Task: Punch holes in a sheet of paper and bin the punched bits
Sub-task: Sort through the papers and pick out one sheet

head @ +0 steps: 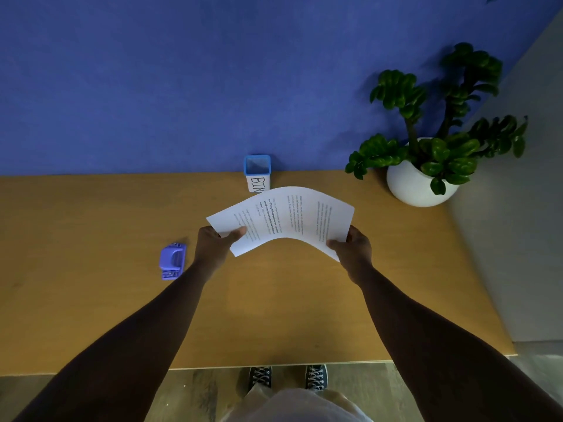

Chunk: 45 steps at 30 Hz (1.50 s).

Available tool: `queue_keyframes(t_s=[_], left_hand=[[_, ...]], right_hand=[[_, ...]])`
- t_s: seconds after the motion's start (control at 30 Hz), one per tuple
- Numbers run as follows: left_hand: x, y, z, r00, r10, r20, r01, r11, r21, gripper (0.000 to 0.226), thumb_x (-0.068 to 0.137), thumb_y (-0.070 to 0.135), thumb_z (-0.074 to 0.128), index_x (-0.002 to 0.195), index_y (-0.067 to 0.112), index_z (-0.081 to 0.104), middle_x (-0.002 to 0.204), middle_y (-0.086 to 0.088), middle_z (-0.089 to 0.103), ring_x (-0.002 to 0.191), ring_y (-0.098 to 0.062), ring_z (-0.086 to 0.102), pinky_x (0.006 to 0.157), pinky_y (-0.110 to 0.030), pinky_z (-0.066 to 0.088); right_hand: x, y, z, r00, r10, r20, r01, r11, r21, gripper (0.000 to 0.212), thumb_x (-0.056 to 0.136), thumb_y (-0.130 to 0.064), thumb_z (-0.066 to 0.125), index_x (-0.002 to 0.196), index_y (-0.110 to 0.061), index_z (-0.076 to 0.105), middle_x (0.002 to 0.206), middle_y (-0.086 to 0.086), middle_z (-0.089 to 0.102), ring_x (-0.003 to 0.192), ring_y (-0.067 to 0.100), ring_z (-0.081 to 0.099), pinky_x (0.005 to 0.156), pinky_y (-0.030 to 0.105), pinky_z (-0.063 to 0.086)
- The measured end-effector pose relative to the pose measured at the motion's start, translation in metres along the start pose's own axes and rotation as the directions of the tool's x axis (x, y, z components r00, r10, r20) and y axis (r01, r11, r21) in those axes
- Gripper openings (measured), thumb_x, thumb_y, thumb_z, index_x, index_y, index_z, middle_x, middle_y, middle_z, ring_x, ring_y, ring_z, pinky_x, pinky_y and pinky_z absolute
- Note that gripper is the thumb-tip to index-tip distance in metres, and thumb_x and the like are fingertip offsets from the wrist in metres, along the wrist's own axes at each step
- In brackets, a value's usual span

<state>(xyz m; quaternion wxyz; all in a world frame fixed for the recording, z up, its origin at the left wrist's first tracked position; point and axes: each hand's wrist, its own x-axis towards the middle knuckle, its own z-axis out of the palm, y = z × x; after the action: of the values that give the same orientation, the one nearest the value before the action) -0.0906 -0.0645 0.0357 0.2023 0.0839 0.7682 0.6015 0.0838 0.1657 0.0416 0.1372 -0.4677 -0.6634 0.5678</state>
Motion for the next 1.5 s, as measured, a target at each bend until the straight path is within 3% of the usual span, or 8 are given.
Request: queue_keyframes(t_s=[0.13, 0.3, 0.5, 0.9, 1.07, 1.3, 1.4, 1.5], left_hand=[[-0.003, -0.013, 0.001, 0.999, -0.026, 0.025, 0.025, 0.997, 0.070, 0.017, 0.076, 0.012, 0.084, 0.090, 0.015, 0.074, 0.074, 0.016, 0.074, 0.067, 0.006, 0.068, 0.056, -0.013, 0.048], [-0.003, -0.027, -0.002, 0.996, -0.078, 0.044, 0.071, 0.989, 0.130, 0.030, 0.076, 0.018, 0.084, 0.103, 0.009, 0.074, 0.097, -0.002, 0.076, 0.089, -0.015, 0.072, 0.073, -0.027, 0.054], [-0.004, -0.015, 0.002, 0.999, -0.049, 0.017, 0.047, 0.995, 0.088, 0.014, 0.081, 0.017, 0.081, 0.089, 0.023, 0.072, 0.082, 0.015, 0.073, 0.076, 0.002, 0.070, 0.065, -0.018, 0.052], [0.008, -0.030, -0.002, 0.990, -0.113, 0.083, 0.086, 0.957, 0.278, 0.032, 0.086, 0.016, 0.075, 0.115, 0.007, 0.069, 0.107, -0.003, 0.070, 0.097, -0.021, 0.066, 0.071, -0.023, 0.049], [0.011, -0.020, -0.002, 0.998, -0.060, -0.030, 0.063, 0.991, 0.121, 0.021, 0.086, 0.019, 0.076, 0.106, 0.015, 0.070, 0.091, 0.005, 0.072, 0.087, -0.019, 0.067, 0.066, -0.023, 0.049], [0.015, -0.010, -0.005, 0.983, -0.071, -0.168, 0.064, 0.997, -0.042, 0.041, 0.085, 0.016, 0.077, 0.123, 0.012, 0.065, 0.103, -0.004, 0.071, 0.083, -0.010, 0.066, 0.062, -0.011, 0.051], [0.017, -0.013, -0.004, 0.973, -0.141, -0.182, 0.111, 0.980, -0.166, 0.043, 0.084, 0.017, 0.078, 0.124, 0.012, 0.065, 0.112, -0.006, 0.071, 0.092, -0.015, 0.067, 0.076, -0.024, 0.056], [0.015, -0.013, 0.003, 0.954, -0.246, -0.173, 0.182, 0.930, -0.318, 0.043, 0.085, 0.018, 0.077, 0.125, 0.011, 0.063, 0.109, -0.005, 0.069, 0.082, -0.011, 0.065, 0.061, -0.019, 0.054]], right_hand=[[0.003, 0.014, 0.000, 0.997, 0.078, -0.026, -0.079, 0.997, -0.017, 0.032, 0.074, -0.001, 0.070, 0.104, -0.012, 0.066, 0.100, 0.006, 0.070, 0.095, 0.027, 0.067, 0.077, 0.040, 0.059], [0.001, 0.021, -0.002, 0.999, 0.018, -0.030, -0.021, 0.996, -0.087, 0.032, 0.081, -0.008, 0.070, 0.113, -0.011, 0.066, 0.106, 0.005, 0.070, 0.097, 0.025, 0.066, 0.069, 0.029, 0.055], [0.002, 0.012, -0.004, 0.997, -0.061, -0.045, 0.057, 0.994, -0.088, 0.032, 0.083, -0.009, 0.069, 0.115, -0.013, 0.064, 0.106, 0.004, 0.069, 0.097, 0.022, 0.065, 0.078, 0.033, 0.056], [0.002, 0.009, -0.004, 0.997, -0.081, -0.006, 0.079, 0.989, -0.128, 0.031, 0.091, -0.016, 0.064, 0.121, -0.013, 0.062, 0.111, 0.003, 0.068, 0.097, 0.023, 0.064, 0.070, 0.028, 0.054], [0.002, 0.001, -0.003, 0.998, -0.069, 0.009, 0.070, 0.997, -0.033, 0.024, 0.092, -0.018, 0.062, 0.116, -0.016, 0.063, 0.100, -0.001, 0.068, 0.087, 0.018, 0.064, 0.061, 0.023, 0.049], [0.004, 0.001, -0.007, 1.000, -0.007, 0.007, 0.005, 0.984, 0.177, 0.019, 0.090, -0.015, 0.065, 0.109, -0.017, 0.063, 0.102, 0.000, 0.070, 0.093, 0.021, 0.066, 0.077, 0.037, 0.056], [0.004, 0.000, -0.006, 0.999, 0.027, 0.021, -0.031, 0.959, 0.280, 0.021, 0.090, -0.011, 0.066, 0.111, -0.014, 0.065, 0.104, 0.002, 0.072, 0.094, 0.022, 0.068, 0.076, 0.037, 0.057], [0.003, -0.002, -0.005, 0.994, 0.083, 0.069, -0.104, 0.907, 0.408, 0.019, 0.090, -0.005, 0.065, 0.105, -0.016, 0.066, 0.105, 0.004, 0.072, 0.093, 0.022, 0.069, 0.074, 0.036, 0.057]])
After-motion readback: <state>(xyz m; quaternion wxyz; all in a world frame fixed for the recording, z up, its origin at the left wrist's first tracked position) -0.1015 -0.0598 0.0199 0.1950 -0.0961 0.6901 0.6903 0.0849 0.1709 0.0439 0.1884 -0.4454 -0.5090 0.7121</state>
